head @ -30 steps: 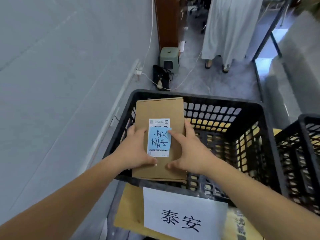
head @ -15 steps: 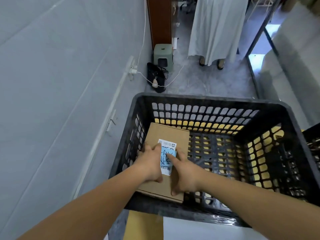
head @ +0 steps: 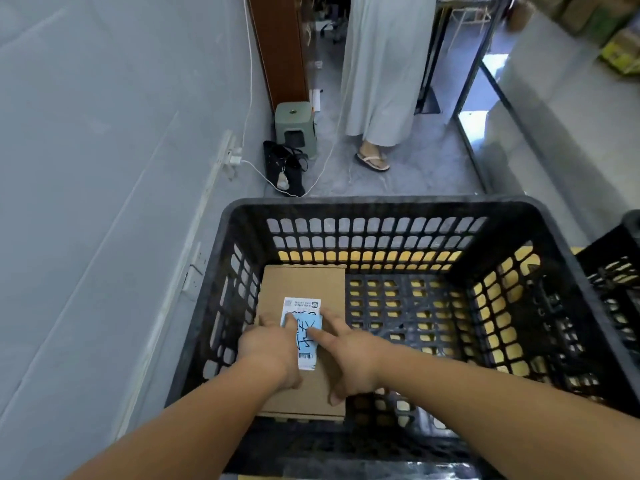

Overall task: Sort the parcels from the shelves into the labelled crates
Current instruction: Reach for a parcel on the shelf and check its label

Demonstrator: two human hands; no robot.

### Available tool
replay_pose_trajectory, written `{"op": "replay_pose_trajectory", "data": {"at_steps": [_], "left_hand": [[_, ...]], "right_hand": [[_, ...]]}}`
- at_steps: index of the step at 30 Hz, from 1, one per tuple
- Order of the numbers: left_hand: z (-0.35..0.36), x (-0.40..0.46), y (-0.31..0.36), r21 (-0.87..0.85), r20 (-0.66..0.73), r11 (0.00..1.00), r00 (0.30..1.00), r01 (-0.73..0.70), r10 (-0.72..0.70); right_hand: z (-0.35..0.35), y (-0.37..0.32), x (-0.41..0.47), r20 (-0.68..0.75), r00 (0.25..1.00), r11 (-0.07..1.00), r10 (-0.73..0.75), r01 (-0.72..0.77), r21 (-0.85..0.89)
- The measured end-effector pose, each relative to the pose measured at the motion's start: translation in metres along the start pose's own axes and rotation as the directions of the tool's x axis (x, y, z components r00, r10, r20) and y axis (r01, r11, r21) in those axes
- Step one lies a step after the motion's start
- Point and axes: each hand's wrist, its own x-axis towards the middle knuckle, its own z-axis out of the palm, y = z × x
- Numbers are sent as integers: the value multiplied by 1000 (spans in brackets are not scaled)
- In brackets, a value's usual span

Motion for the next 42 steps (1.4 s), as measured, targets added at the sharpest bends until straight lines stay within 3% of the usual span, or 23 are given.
{"op": "replay_pose_trajectory", "data": {"at_steps": [4, 8, 11, 18, 23, 27, 32, 42], "left_hand": [[-19, -22, -6, -105, -61, 992, 996, -71, 65], [-63, -62, 10, -217, -227, 926, 939, -309, 260], [-99, -100, 48, -267, -377, 820, 838, -505, 394], [-166, -174, 183, 48, -492, 670, 566, -741, 661], [-178, -238, 278, 212, -476, 537, 394, -816, 787], [-178, -288, 356, 377, -438, 466, 289, -801, 851], [-157, -339, 458, 437, -382, 391, 226, -810, 896], [-125, -394, 633, 407, -202, 217, 144, -887, 969]], "right_hand": [[-43, -1, -53, -191, 977, 994, 96, -85, 65], [-69, 3, -150, -441, 862, 962, 250, -170, 214], [-66, 9, -229, -541, 750, 921, 380, -256, 293], [-26, 40, -380, -618, 495, 783, 611, -489, 383], [15, 70, -473, -606, 339, 670, 720, -567, 478], [53, 102, -543, -582, 265, 591, 768, -642, 488], [107, 144, -632, -534, 176, 492, 827, -686, 536], [185, 247, -744, -346, -2, 286, 938, -560, 778]]}}
